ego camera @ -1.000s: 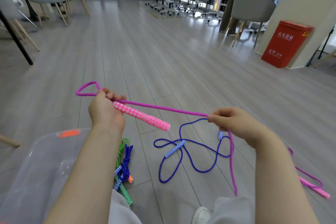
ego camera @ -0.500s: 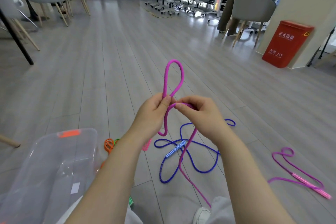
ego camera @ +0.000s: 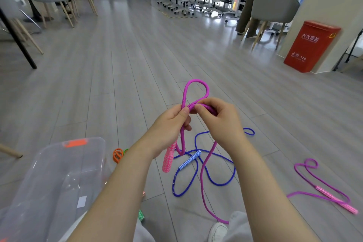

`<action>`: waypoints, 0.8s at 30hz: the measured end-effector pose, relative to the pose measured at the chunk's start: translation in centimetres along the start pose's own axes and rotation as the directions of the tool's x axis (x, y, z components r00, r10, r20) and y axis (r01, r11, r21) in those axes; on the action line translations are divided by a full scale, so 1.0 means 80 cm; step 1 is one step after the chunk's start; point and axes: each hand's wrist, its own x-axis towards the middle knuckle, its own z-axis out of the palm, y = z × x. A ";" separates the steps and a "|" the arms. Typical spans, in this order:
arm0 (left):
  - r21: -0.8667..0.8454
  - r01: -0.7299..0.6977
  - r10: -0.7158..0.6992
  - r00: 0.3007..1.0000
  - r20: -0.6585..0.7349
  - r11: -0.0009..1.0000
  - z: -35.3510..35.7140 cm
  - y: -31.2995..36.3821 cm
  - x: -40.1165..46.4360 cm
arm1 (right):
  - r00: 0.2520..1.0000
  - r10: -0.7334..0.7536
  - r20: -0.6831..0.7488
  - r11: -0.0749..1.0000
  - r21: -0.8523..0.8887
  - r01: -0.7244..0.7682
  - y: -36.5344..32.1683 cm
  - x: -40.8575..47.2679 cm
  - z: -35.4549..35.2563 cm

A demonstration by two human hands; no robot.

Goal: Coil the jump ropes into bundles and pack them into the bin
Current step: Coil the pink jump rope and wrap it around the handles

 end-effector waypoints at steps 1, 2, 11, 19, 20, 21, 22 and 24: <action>0.028 0.007 -0.008 1.000 0.026 1.000 0.000 -0.001 0.000 | 1.000 0.009 0.002 1.000 -0.009 -0.009 0.001 0.000 0.000; 0.061 0.012 -0.015 0.999 0.045 0.998 0.000 -0.003 0.001 | 1.000 0.020 0.009 0.999 -0.027 -0.020 0.001 0.000 -0.002; -0.081 0.037 -0.076 0.827 -0.558 0.996 -0.054 -0.017 0.023 | 0.987 0.161 -0.013 0.974 -0.159 -0.161 0.012 0.004 -0.056; -0.436 0.114 -0.312 0.855 -0.414 0.892 -0.034 -0.017 0.024 | 0.963 0.186 -0.194 0.979 -0.046 -0.198 0.012 0.005 -0.040; -0.458 0.130 -0.320 0.874 -0.365 0.879 -0.024 -0.014 0.022 | 0.974 0.163 -0.156 0.984 -0.050 -0.173 0.011 0.003 -0.028; -0.466 0.141 -0.319 0.888 -0.330 0.874 -0.017 -0.011 0.020 | 0.984 0.137 -0.114 0.988 -0.056 -0.144 0.010 0.000 -0.017; -0.465 0.147 -0.314 0.899 -0.305 0.873 -0.011 -0.008 0.019 | 0.991 0.115 -0.075 0.990 -0.068 -0.120 0.010 -0.002 -0.008; -0.439 0.163 -0.297 0.920 -0.255 0.884 -0.003 -0.003 0.015 | 0.997 0.070 -0.029 0.988 -0.139 -0.074 0.012 -0.005 0.005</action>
